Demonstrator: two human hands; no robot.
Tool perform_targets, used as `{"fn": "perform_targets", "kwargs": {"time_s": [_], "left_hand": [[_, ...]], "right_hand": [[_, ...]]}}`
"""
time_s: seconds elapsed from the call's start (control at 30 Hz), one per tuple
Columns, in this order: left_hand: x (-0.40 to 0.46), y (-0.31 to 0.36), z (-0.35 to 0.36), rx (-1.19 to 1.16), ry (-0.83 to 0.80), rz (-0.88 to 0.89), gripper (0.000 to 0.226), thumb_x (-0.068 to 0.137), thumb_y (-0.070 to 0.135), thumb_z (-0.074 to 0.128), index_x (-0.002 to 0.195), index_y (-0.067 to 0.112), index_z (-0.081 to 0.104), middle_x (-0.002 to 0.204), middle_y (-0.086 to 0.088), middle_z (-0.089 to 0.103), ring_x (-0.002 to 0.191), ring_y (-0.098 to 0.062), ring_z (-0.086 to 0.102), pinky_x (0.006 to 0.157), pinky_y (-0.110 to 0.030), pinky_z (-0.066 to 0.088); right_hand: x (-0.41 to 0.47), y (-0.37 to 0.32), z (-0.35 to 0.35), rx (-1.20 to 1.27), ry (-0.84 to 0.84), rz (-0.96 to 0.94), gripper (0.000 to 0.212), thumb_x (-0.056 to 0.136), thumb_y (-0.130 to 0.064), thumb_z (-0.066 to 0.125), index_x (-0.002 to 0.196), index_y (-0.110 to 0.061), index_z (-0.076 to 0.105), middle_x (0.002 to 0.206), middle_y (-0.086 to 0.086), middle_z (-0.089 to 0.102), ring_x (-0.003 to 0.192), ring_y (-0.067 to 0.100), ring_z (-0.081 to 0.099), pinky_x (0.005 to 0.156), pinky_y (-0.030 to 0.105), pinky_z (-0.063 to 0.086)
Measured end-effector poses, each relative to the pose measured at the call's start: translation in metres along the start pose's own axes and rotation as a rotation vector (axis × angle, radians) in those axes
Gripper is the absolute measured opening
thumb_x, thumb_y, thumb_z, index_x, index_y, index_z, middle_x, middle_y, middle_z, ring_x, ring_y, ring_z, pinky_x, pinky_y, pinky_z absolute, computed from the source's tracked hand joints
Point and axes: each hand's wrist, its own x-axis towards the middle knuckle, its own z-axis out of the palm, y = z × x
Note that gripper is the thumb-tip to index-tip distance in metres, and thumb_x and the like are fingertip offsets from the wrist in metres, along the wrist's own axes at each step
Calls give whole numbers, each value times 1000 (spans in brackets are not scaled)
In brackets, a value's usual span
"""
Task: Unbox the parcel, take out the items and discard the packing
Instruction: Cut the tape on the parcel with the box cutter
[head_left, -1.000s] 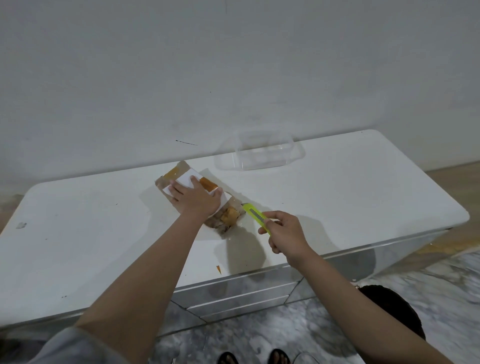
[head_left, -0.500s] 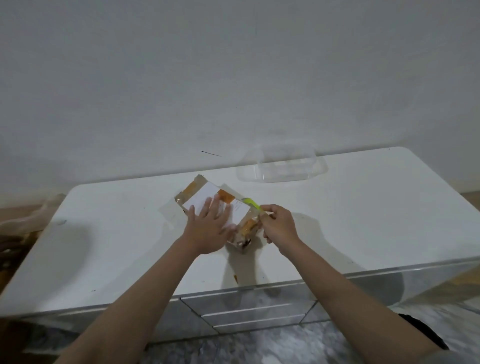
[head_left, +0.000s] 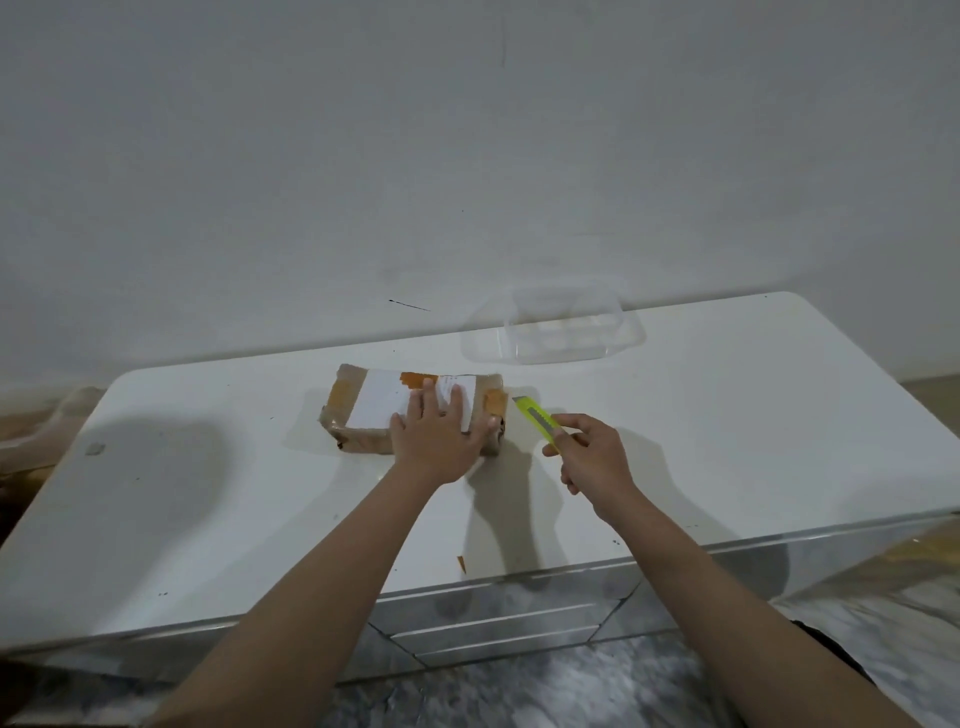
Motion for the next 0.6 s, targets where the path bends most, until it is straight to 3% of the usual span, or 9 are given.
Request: {"fn": "perform_targets", "kwargs": {"time_s": [0.1, 0.23, 0.37, 0.6], "left_hand": [[2, 8, -1, -63, -53, -45, 73, 90, 66, 20, 149, 27, 8, 159, -10, 1, 145, -32, 2, 112, -57, 13], [7, -2, -10, -21, -178, 24, 59, 94, 59, 15, 146, 42, -6, 158, -14, -6, 144, -37, 0, 110, -58, 12], [11, -2, -10, 76, -121, 42, 56, 91, 63, 14, 144, 50, 0, 157, -15, 1, 141, -38, 10, 109, -58, 17], [11, 0, -2, -23, -78, 12, 55, 91, 64, 17, 143, 52, 4, 157, -15, -2, 143, -38, 3, 110, -65, 10]], "right_hand": [[3, 0, -6, -12, -35, -14, 20, 92, -15, 52, 109, -18, 62, 76, 5, 69, 40, 16, 44, 43, 25, 36], [10, -2, -2, 7, -34, -9, 21, 92, -14, 52, 110, -18, 63, 76, 6, 69, 41, 17, 44, 42, 25, 35], [17, -6, 5, 29, -21, -5, 21, 92, -13, 51, 110, -17, 63, 74, 4, 69, 41, 16, 43, 43, 25, 35], [28, -14, 11, -1, 6, -20, 23, 92, -12, 50, 110, -16, 62, 74, 6, 67, 32, 4, 42, 36, 18, 33]]}}
